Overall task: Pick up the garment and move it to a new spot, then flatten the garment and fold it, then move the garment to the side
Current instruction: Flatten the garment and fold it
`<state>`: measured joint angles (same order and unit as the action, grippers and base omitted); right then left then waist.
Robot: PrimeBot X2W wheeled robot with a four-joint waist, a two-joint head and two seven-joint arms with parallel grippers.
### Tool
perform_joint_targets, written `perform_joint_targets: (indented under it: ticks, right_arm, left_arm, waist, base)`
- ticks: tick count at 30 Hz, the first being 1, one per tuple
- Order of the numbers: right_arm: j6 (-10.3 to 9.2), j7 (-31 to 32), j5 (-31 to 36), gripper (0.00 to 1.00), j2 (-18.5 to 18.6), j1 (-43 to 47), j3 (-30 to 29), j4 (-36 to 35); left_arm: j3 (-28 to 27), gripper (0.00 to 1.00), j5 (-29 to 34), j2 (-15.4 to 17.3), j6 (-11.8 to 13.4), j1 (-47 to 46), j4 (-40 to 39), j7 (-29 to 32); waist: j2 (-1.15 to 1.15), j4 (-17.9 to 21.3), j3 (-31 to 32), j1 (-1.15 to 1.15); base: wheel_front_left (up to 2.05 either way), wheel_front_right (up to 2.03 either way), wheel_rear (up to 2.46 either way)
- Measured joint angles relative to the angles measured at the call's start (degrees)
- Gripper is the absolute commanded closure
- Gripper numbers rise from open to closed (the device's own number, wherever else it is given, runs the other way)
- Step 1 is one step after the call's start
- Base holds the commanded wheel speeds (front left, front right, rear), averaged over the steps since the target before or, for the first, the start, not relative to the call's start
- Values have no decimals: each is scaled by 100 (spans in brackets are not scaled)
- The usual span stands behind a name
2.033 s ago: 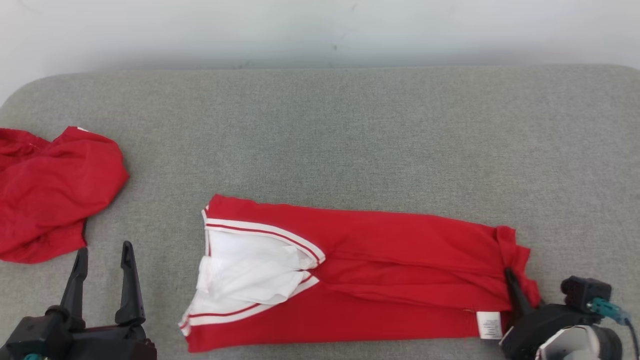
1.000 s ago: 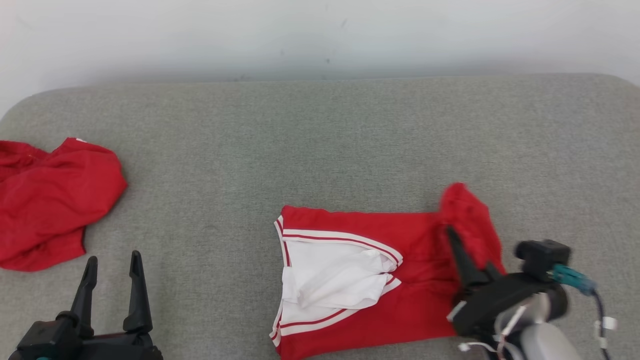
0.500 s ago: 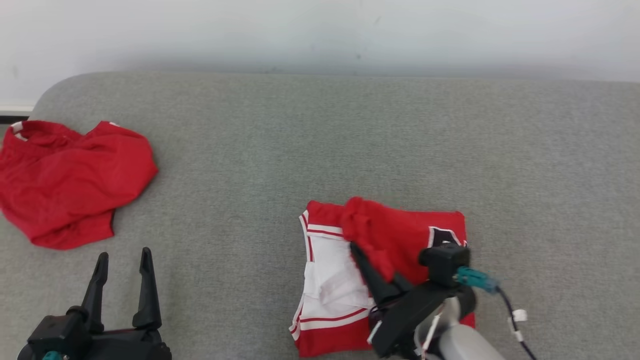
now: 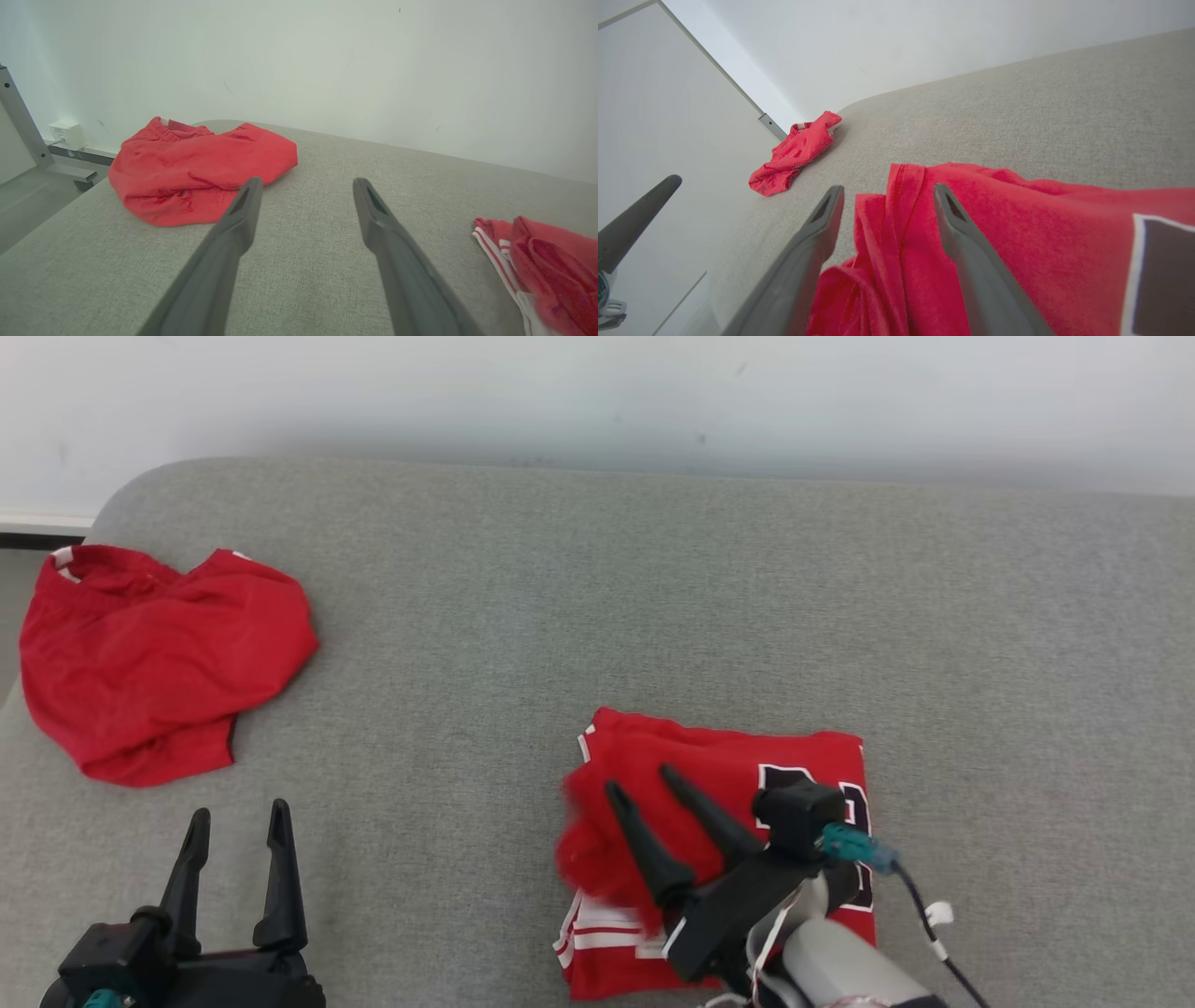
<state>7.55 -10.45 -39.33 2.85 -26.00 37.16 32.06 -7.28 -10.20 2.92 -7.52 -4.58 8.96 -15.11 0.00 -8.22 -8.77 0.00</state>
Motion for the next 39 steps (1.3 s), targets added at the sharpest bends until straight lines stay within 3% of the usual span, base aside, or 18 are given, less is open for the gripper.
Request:
perform_joint_targets:
  ticks: [4,9,14,20,25,30,39]
  right_arm:
    - [1,-282,261,0,0,-157,-304,194]
    - [1,-426,902,0,123,-72,-1105,142]
    - [0,-454,1532,0,403,478,-2002,-460]
    - [0,-466,2033,0,382,1326,-2825,-1449]
    - [0,-468,2365,0,293,1898,-3023,-1981]
    - [0,-468,2533,0,224,2297,-3086,-2264]
    - [1,-461,2647,0,194,2767,-3252,-2521]
  left_arm:
    - [-19,0,3,-1,0,6,11,0]
    - [-127,0,53,-1,0,18,-14,0]
    - [-253,0,116,-2,0,47,-94,0]
    - [-336,0,240,-1,1,73,-162,0]
    - [-264,0,353,-1,1,137,-182,0]
    - [155,0,224,22,-1,316,-146,0]
    - [621,0,-101,400,-1,710,-214,-1]
  waist:
    - [0,91,39,0]
    - [0,246,131,0]
    - [0,426,242,0]
    - [0,615,394,0]
    - [0,692,529,-1]
    - [0,713,665,-1]
    - [0,616,858,-1]
  base:
    - [0,0,0]
    - [0,0,0]
    - [0,0,0]
    - [0,0,0]
    - [0,0,0]
    - [0,0,0]
    - [0,0,0]
